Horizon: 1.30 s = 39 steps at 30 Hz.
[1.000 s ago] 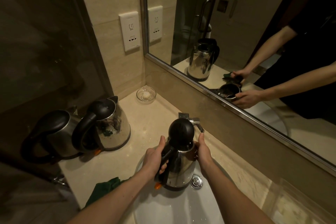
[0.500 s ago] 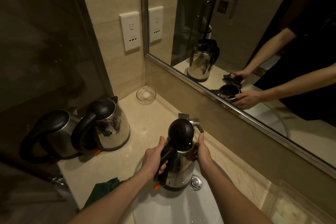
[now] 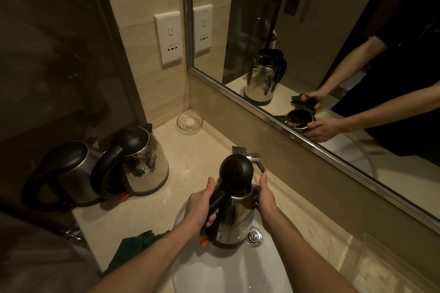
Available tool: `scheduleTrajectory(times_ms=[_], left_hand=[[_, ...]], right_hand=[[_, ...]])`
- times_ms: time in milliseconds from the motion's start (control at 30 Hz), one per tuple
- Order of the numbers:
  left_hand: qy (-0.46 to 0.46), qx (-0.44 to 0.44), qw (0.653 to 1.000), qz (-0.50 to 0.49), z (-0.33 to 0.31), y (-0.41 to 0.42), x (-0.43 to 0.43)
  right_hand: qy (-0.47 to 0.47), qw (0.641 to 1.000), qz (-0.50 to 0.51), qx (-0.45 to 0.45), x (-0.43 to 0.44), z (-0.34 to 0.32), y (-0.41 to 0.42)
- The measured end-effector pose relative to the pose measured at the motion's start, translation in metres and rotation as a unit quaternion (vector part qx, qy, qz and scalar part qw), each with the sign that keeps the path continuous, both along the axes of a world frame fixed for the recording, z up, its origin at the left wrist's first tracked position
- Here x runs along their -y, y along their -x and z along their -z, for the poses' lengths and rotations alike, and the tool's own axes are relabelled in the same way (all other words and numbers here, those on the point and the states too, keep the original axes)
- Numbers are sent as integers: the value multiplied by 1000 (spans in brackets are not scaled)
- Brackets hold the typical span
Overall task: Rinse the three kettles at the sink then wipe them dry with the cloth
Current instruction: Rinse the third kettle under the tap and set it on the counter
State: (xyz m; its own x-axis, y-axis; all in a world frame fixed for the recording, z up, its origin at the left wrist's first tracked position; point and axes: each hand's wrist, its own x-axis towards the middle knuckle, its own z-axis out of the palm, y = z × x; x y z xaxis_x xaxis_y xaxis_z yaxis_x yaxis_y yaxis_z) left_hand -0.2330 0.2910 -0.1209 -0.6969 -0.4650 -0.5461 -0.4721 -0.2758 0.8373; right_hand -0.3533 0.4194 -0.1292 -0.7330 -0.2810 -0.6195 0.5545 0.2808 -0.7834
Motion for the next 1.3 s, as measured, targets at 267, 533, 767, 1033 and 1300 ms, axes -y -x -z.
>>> scheduleTrajectory(times_ms=[267, 533, 767, 1033, 1300], left_hand=[[5, -3, 1000, 1, -1, 0, -1], [-2, -1, 1000, -6, -1, 1, -1], [-7, 0, 1000, -7, 0, 0, -1], [-9, -4, 1000, -4, 0, 0, 1], [-7, -5, 1000, -2, 3, 0, 1]], right_hand=[[3, 1000, 3, -11, -1, -8, -1], [-1, 1000, -9, -13, -1, -10, -2], [-12, 1000, -9, -8, 0, -1, 0], [-19, 1000, -10, -13, 1, 3, 2], [-18, 1000, -17, -16, -2, 6, 4]])
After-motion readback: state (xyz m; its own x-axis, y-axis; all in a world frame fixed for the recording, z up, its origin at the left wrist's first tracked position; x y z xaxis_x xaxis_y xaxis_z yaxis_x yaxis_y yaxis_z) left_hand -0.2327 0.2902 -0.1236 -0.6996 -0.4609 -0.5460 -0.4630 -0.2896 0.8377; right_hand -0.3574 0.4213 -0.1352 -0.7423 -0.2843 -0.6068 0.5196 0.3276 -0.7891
